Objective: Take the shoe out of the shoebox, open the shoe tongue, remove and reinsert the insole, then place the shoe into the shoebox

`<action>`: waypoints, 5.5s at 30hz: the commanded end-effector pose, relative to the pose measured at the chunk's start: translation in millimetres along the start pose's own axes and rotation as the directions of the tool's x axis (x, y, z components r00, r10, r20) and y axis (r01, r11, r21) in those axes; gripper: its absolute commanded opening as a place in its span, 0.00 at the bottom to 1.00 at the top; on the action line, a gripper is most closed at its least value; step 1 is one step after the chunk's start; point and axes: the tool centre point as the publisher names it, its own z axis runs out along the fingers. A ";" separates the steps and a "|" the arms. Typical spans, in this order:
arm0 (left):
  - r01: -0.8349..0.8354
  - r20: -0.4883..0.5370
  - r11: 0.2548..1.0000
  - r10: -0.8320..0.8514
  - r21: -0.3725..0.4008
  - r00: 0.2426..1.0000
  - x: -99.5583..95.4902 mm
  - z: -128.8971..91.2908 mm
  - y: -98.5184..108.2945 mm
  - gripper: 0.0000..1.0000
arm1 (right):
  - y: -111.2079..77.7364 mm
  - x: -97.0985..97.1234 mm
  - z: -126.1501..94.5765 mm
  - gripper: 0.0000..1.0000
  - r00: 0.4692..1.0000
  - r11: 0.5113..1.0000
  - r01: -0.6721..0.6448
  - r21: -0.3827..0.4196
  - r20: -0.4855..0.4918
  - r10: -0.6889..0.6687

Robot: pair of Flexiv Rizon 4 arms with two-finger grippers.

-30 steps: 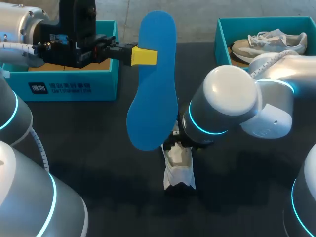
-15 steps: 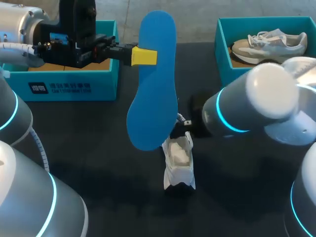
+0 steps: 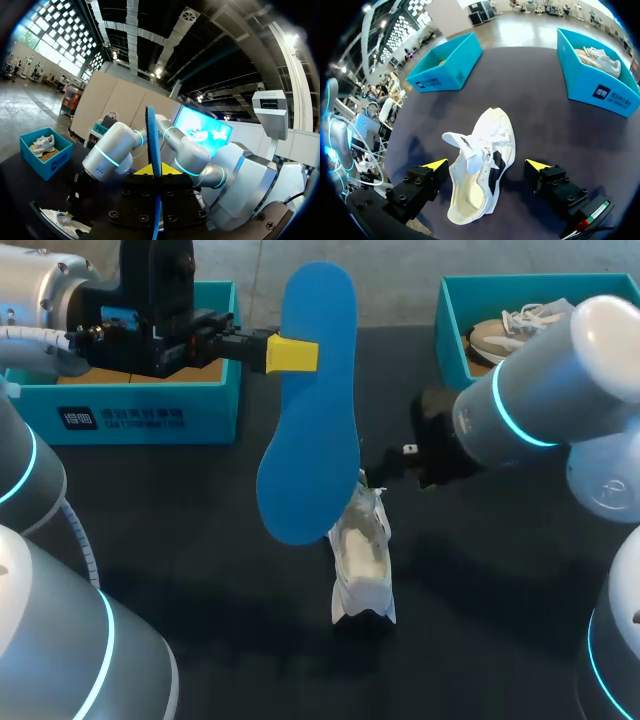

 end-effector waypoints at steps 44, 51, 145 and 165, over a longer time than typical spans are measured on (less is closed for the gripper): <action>0.000 -0.001 1.000 0.000 0.000 1.000 -0.3 0.5 0.0 0.00 | 26.1 2.5 -77.7 1.00 0.822 0.977 -0.205 0.056 -0.533 0.203; 0.000 -0.001 1.000 0.000 0.000 1.000 -0.3 0.5 0.0 0.00 | 29.0 6.4 -78.7 1.00 0.795 0.976 -0.209 0.066 -0.569 0.209; -0.993 0.008 0.011 1.000 -0.119 0.010 -67.1 -14.9 -0.1 0.00 | 32.7 18.1 -87.4 1.00 0.593 0.962 -0.240 0.131 -0.765 0.252; -0.866 -0.120 -0.426 0.905 -0.262 -0.409 -102.6 -26.1 35.8 0.00 | 32.7 18.1 -87.4 1.00 0.593 0.962 -0.240 0.131 -0.765 0.252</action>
